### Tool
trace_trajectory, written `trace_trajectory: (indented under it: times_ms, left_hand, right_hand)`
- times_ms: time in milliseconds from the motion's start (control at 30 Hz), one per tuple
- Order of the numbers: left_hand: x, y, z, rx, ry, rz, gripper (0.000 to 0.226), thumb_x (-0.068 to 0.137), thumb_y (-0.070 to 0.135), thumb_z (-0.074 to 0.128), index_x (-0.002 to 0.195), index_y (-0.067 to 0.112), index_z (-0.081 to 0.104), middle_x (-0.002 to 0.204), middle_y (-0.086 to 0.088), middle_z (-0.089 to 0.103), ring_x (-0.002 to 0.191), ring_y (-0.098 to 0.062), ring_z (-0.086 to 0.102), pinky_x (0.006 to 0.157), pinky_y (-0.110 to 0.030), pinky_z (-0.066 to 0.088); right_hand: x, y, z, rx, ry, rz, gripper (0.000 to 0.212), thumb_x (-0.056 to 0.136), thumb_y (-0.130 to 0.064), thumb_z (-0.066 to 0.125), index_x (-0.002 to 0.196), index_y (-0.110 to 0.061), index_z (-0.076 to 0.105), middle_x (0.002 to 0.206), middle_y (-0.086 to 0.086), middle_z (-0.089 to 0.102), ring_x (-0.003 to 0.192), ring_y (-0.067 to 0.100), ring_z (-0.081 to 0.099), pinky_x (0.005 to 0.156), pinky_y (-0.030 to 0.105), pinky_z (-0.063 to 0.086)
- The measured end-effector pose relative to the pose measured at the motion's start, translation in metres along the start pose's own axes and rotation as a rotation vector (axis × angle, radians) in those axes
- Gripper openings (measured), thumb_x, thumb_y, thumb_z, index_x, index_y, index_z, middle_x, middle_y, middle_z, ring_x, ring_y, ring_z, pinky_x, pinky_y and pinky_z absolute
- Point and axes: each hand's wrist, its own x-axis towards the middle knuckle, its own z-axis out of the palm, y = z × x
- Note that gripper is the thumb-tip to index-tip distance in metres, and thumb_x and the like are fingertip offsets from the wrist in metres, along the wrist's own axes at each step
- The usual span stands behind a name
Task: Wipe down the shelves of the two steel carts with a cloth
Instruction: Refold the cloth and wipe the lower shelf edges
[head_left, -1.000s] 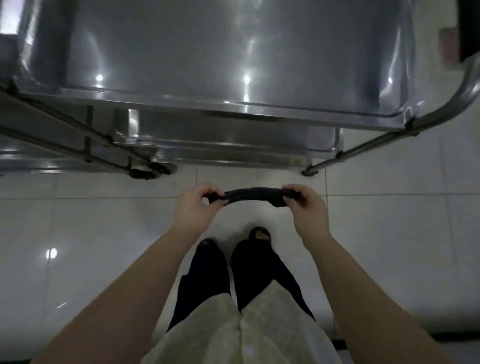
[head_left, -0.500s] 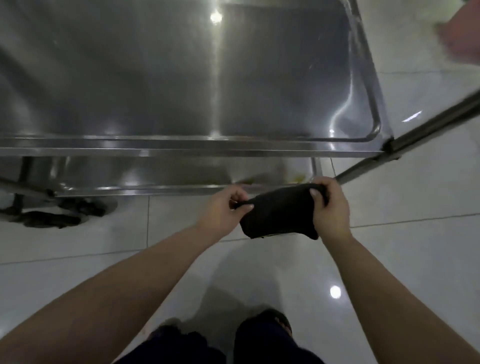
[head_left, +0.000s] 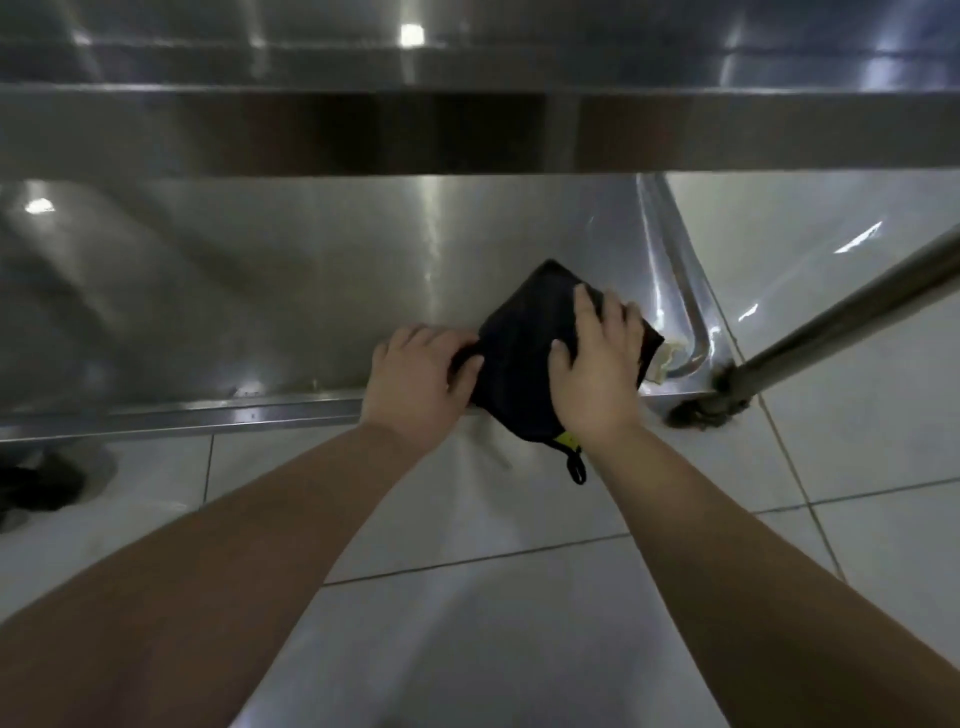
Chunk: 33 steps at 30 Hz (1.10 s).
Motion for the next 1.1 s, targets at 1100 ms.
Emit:
trace_trajectory:
  times_ms: [1100]
  left_hand:
    - [0.083,-0.078,0.010,-0.020,-0.317,0.099,0.050,0.101,0.011,0.035,0.150,0.021,0.029,0.159,0.002,0.019,0.147,-0.016,0.014,0.118,-0.034,0.007]
  right_hand:
    - [0.061,0.042,0.010,-0.427,-0.209,-0.126,0.079,0.082,-0.084,0.020,0.150,-0.050,-0.001,0.164,-0.007,-0.005,0.148,0.038,-0.006,0.116,0.059,-0.007]
